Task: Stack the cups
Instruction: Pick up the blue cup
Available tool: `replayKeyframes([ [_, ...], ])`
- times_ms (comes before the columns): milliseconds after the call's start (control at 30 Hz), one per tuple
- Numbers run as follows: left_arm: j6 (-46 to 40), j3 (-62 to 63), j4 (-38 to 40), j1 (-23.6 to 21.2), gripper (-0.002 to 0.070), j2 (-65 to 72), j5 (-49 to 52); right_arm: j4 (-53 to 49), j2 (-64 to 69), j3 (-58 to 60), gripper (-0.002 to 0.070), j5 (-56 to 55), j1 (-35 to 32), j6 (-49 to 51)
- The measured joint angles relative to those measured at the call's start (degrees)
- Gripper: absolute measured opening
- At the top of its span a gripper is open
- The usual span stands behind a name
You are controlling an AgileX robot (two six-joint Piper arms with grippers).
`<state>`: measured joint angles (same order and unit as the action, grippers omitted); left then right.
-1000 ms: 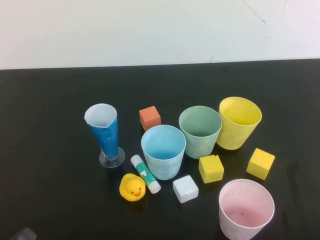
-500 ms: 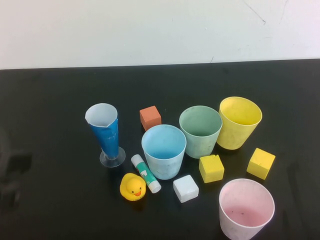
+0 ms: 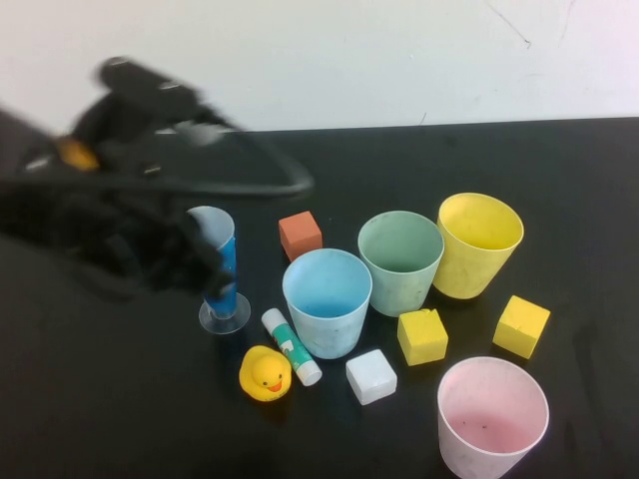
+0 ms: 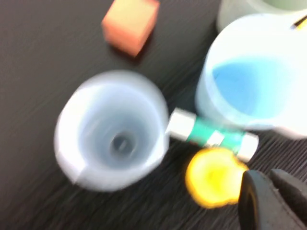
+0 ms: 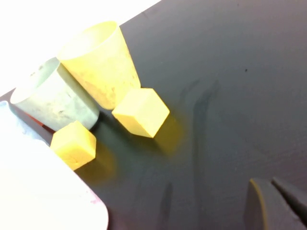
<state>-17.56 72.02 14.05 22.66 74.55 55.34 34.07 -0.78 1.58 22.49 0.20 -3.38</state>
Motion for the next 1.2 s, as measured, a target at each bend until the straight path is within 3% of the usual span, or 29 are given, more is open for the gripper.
replayKeyframes([
  [133,1.9,6.9,-0.2,4.0,0.0072,6.9,0.9,0.2,0.0,0.0,-0.0003,0.1,0.0,-0.7],
  [400,5.4,22.8,-1.8,5.9,0.0412,23.3,10.9,0.5,0.0,0.0,-0.0003,0.1,0.0,-2.1],
  [667,8.6,32.1,-6.6,5.9,0.0465,35.6,14.3,1.6,0.0,0.0,-0.0003,0.1,0.0,-4.8],
  [800,9.0,32.5,-7.9,5.9,0.0424,37.8,14.8,1.8,0.0,0.0,-0.0003,0.2,0.0,-5.1],
  [900,9.0,32.5,-8.2,5.9,0.0257,38.7,15.0,1.9,0.0,0.0,-0.0003,0.3,0.0,-5.2],
  [933,9.0,32.5,-8.3,5.9,0.0172,38.8,15.0,1.9,0.0,0.0,-0.0003,0.3,0.0,-5.2],
  [1000,8.9,32.6,-8.3,5.9,0.0082,38.8,15.1,2.0,0.0,0.0,-0.0003,0.4,0.0,-5.3],
  [1200,8.9,32.6,-8.8,5.9,0.0013,36.3,15.2,2.2,0.0,0.0,-0.0003,0.6,0.0,-5.5],
])
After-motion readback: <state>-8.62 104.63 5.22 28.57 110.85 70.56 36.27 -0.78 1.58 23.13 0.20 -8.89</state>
